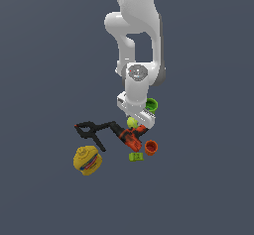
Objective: Pick up a designated object from a clutter of objects.
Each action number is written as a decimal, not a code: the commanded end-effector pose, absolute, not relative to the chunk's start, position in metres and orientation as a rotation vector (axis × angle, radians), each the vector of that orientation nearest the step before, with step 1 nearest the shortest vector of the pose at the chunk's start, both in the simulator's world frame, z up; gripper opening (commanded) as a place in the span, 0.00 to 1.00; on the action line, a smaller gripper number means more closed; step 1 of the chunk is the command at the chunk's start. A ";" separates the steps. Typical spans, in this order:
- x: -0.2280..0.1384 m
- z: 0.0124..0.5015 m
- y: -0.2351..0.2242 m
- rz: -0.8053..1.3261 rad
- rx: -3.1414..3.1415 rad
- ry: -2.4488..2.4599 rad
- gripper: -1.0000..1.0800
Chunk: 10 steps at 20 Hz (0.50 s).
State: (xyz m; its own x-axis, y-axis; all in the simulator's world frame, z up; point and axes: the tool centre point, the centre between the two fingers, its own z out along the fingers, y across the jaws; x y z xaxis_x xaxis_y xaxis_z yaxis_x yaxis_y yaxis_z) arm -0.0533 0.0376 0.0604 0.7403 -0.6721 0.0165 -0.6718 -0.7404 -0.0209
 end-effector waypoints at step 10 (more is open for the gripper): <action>-0.039 0.105 0.040 -0.041 -2.918 1.122 0.00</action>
